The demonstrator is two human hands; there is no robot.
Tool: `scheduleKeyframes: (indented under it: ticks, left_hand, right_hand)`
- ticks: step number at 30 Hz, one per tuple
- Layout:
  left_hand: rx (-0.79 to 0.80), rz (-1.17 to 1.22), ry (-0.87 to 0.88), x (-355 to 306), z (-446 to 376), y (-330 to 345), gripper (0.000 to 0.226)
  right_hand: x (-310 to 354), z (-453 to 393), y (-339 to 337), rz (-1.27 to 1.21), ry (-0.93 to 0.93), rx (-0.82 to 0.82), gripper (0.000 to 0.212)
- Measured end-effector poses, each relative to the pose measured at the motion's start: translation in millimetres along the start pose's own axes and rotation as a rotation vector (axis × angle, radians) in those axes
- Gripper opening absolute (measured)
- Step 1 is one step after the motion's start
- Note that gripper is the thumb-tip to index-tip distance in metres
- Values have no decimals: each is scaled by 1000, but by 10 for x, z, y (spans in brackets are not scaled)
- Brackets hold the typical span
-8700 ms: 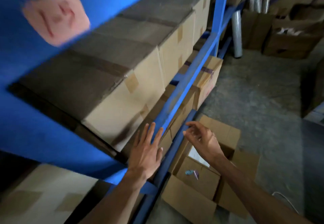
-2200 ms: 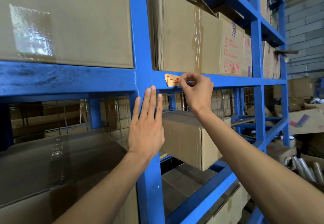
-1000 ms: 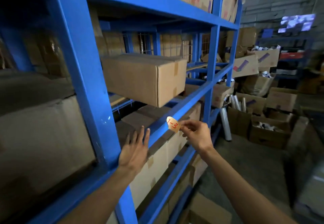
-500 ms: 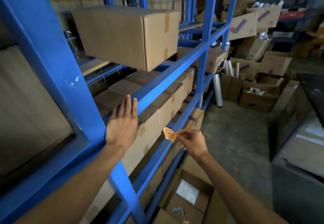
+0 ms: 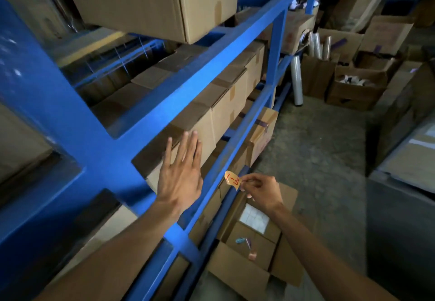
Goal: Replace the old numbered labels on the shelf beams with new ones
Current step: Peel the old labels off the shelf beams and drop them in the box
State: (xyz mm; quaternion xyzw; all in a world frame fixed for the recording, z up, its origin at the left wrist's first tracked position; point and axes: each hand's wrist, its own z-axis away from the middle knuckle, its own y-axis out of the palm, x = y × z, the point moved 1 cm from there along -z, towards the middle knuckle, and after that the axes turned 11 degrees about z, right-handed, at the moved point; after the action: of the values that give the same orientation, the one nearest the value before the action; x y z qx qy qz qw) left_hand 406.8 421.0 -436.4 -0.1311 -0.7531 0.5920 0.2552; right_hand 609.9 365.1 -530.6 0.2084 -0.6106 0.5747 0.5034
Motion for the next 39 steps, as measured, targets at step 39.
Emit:
scheduleKeyframes:
  ticks: [39]
  left_hand:
    - [230,346,51,-309,39,3177,71]
  right_hand:
    - [-3295,-896,1177,801,513,7,14]
